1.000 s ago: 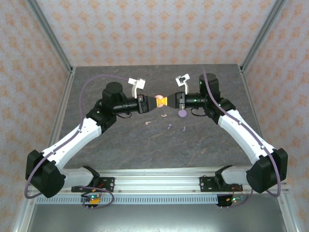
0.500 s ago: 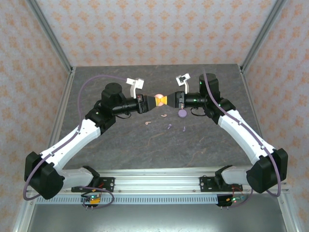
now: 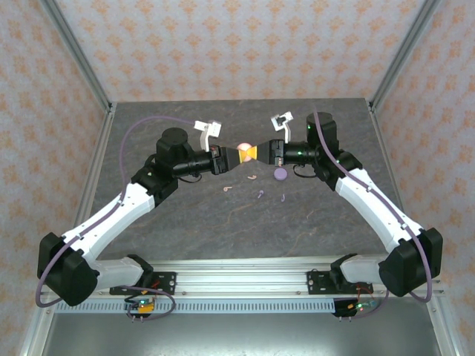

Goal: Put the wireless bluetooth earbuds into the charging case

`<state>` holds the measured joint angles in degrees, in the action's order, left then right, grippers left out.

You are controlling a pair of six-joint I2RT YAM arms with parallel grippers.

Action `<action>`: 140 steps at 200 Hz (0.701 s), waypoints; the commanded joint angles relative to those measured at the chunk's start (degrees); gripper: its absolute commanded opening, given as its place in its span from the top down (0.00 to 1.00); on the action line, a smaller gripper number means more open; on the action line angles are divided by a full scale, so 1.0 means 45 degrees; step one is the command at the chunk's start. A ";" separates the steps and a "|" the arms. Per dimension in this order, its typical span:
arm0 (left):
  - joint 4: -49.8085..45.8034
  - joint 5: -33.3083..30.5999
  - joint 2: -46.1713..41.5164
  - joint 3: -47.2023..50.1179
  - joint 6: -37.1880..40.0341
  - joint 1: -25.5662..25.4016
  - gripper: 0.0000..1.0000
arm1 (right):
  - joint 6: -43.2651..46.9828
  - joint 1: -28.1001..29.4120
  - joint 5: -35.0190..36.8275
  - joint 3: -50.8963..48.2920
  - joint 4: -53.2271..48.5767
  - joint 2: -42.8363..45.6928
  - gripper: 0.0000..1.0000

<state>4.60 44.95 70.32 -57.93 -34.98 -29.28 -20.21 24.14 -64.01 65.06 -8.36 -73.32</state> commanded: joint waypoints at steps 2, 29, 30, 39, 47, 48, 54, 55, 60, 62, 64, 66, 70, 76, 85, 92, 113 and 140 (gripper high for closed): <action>0.0539 0.0183 -0.0146 0.0077 -0.0185 -0.0076 0.62 | -0.0145 0.0050 0.0007 0.0235 0.0657 0.0352 0.79; 0.0636 0.0246 -0.0086 0.0051 -0.0210 -0.0091 0.62 | -0.0168 0.0058 -0.0050 0.0208 0.0648 0.0350 0.79; 0.0637 0.0256 -0.0084 0.0056 -0.0222 -0.0093 0.62 | -0.0173 0.0052 -0.0052 0.0210 0.0648 0.0353 0.79; 0.0723 0.0284 -0.0046 0.0046 -0.0280 -0.0096 0.62 | -0.0168 0.0052 -0.0101 0.0201 0.0668 0.0337 0.79; 0.0806 0.0265 -0.0013 0.0077 -0.0357 -0.0095 0.63 | -0.0166 0.0053 -0.0131 0.0189 0.0649 0.0336 0.79; 0.0819 0.0275 -0.0008 0.0069 -0.0354 -0.0095 0.63 | -0.0162 0.0049 -0.0131 0.0190 0.0658 0.0336 0.79; 0.0888 0.0309 0.0031 0.0078 -0.0388 -0.0120 0.63 | -0.0159 0.0060 -0.0149 0.0175 0.0664 0.0321 0.79; 0.0890 0.0307 0.0034 0.0079 -0.0389 -0.0117 0.63 | -0.0159 0.0063 -0.0150 0.0173 0.0665 0.0329 0.79; 0.0911 0.0337 0.0069 0.0057 -0.0393 -0.0115 0.63 | -0.0164 0.0048 -0.0180 0.0181 0.0673 0.0336 0.79; 0.0896 0.0342 0.0074 0.0050 -0.0391 -0.0125 0.63 | -0.0159 0.0046 -0.0197 0.0184 0.0678 0.0331 0.79; 0.0878 0.0343 0.0085 0.0029 -0.0390 -0.0132 0.63 | -0.0168 0.0060 -0.0207 0.0185 0.0679 0.0335 0.79; 0.0888 0.0363 0.0092 0.0019 -0.0390 -0.0134 0.63 | -0.0161 0.0059 -0.0209 0.0190 0.0679 0.0336 0.79; 0.0878 0.0363 0.0108 0.0021 -0.0390 -0.0135 0.64 | -0.0142 0.0054 -0.0211 0.0191 0.0650 0.0336 0.79; 0.0888 0.0363 0.0143 0.0000 -0.0390 -0.0158 0.65 | -0.0143 0.0046 -0.0210 0.0188 0.0648 0.0336 0.79; 0.0908 0.0363 0.0172 -0.0017 -0.0407 -0.0154 0.65 | -0.0123 0.0064 -0.0261 0.0173 0.0629 0.0314 0.79; 0.0944 0.0391 0.0182 -0.0017 -0.0410 -0.0183 0.67 | -0.0130 0.0049 -0.0286 0.0172 0.0633 0.0308 0.79; 0.0931 0.0412 0.0240 -0.0056 -0.0390 -0.0196 0.69 | -0.0069 0.0059 -0.0230 0.0171 0.0560 0.0304 0.79; 0.0816 0.0540 0.0366 -0.0110 -0.0333 -0.0213 0.79 | -0.0023 0.0050 -0.0171 0.0188 0.0496 0.0287 0.79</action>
<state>5.87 45.21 70.91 -57.91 -36.58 -29.52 -20.58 24.03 -64.23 65.06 -8.05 -73.32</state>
